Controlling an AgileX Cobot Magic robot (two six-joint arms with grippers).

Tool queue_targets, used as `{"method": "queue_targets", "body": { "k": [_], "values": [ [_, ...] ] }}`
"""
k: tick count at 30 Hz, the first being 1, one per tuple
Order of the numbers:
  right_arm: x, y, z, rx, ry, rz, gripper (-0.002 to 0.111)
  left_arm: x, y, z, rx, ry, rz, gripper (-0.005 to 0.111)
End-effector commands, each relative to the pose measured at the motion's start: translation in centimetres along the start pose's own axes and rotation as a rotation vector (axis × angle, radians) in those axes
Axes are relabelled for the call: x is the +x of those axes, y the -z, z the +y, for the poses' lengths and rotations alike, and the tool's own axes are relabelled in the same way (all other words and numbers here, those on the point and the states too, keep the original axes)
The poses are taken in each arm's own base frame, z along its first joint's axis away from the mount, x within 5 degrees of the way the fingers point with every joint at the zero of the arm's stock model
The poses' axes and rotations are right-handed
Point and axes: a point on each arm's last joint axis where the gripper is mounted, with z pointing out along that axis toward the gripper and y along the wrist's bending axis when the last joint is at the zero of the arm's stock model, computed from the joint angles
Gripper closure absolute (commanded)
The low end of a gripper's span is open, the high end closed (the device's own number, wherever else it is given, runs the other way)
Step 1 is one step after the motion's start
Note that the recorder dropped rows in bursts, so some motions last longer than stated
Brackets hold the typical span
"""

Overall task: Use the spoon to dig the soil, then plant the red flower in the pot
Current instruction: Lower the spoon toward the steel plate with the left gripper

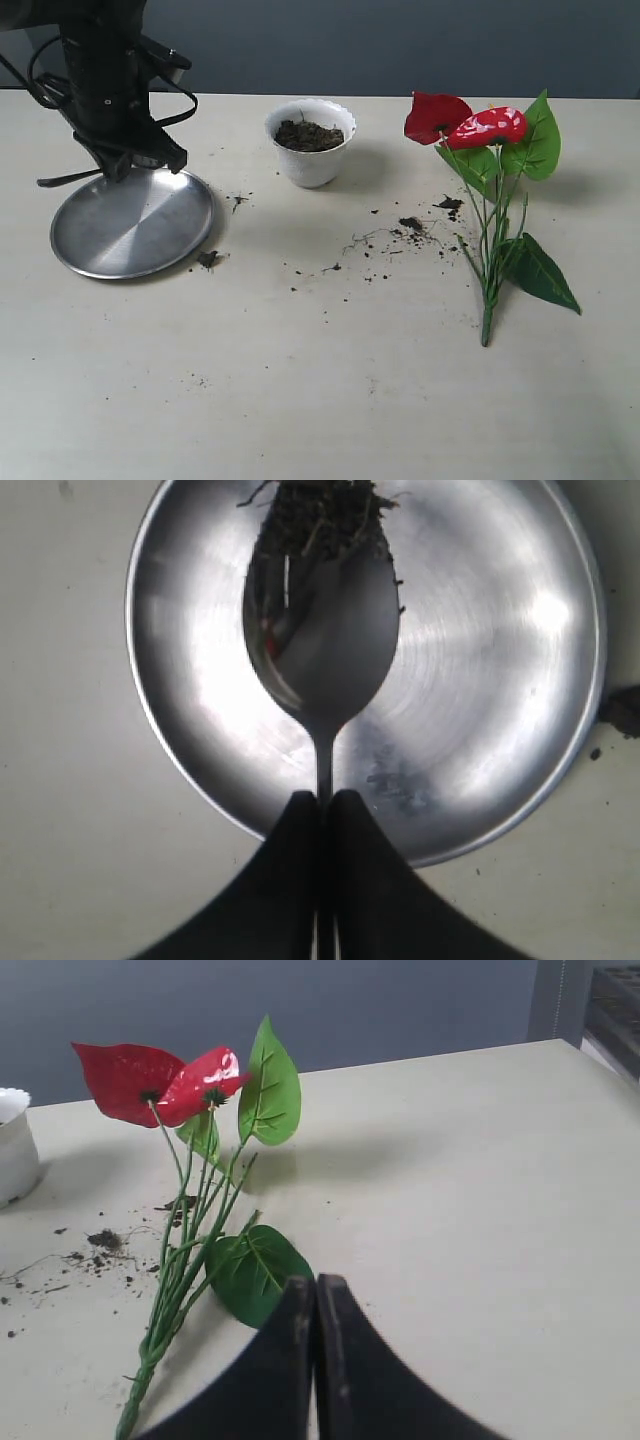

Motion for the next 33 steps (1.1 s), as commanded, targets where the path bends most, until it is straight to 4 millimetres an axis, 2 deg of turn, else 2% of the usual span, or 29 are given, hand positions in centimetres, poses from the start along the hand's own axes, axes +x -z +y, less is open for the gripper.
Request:
{"method": "queue_targets", "body": {
  "k": [1, 15, 22, 29, 33],
  "values": [
    [0.0, 0.0, 0.0, -0.002, 0.003, -0.012, 0.108, -0.8, 0.4, 0.2, -0.005, 0.012, -0.108, 0.106],
    [0.0, 0.0, 0.0, -0.002, 0.003, -0.012, 0.108, -3.6, 1.1, 0.2, -0.004, 0.014, -0.425, 0.106],
    [0.0, 0.0, 0.0, -0.002, 0.004, -0.012, 0.108, -2.0, 0.6, -0.4, 0.061, 0.047, -0.245, 0.106],
    [0.0, 0.0, 0.0, -0.002, 0.004, -0.012, 0.108, -2.6, 0.8, -0.1, 0.03, 0.033, -0.313, 0.106],
    [0.0, 0.0, 0.0, -0.002, 0.004, -0.012, 0.108, -2.0, 0.6, -0.3, 0.047, 0.04, -0.241, 0.106]
  ]
}}
